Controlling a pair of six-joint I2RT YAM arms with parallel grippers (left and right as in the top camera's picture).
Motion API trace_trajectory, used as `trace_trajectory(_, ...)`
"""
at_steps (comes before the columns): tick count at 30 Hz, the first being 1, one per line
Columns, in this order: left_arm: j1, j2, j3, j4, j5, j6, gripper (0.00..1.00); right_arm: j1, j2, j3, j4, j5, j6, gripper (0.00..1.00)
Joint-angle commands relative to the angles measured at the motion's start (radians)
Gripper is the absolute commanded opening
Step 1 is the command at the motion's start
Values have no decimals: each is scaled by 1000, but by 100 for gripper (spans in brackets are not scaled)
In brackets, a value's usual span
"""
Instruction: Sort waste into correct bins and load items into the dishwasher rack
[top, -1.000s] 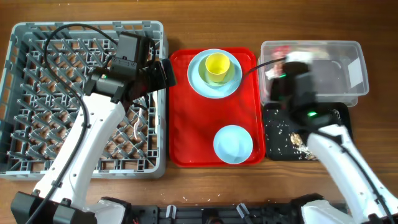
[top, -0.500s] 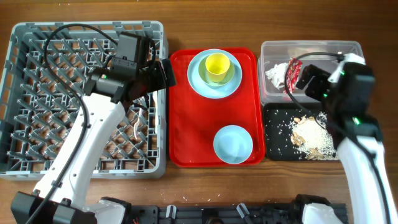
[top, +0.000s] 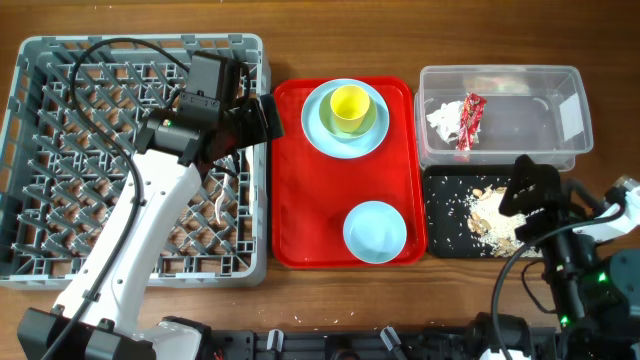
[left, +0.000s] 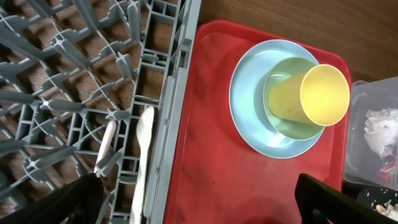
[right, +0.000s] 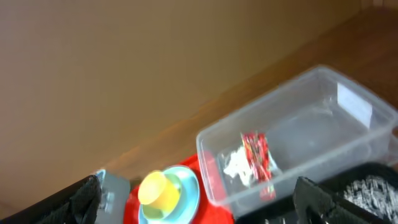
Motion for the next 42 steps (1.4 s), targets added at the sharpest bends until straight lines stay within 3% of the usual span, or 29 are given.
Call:
trace_trajectory(1,3,-19,8,0,-6,5,100,-6,-4,9,-84,-15,108,100)
trace_trajectory(10,3,-19,9,0,-6,5,100,-6,-4,9,-374,-15,356,99)
trace_trajectory(16,3,-19,8,0,-6,5,100,-6,-4,8,-397,-15,586,100)
trace_trajectory(21,3,-19,8,0,-6,5,100,-6,-4,8,-397,-15,898,100)
trace_trajectory(29,3,-19,9,3,-6,5,100,-6,-4,8,-394,-13,1539,100)
trace_trajectory(37,3,-19,9,75,4,4,100,-6,-4,8,-394,-11,1539,100)
trace_trajectory(39,3,-19,9,94,106,4,100,-6,-4,8,-394,-11,1540,100)
trace_trajectory(40,0,-19,8,92,216,5,98,-6,-4,8,-394,-11,1539,100)
trace_trajectory(41,-9,-16,8,90,309,5,75,-6,-4,8,-394,-11,1540,100)
trace_trajectory(42,-29,-15,8,80,380,5,59,-6,-4,9,-394,-11,1540,100)
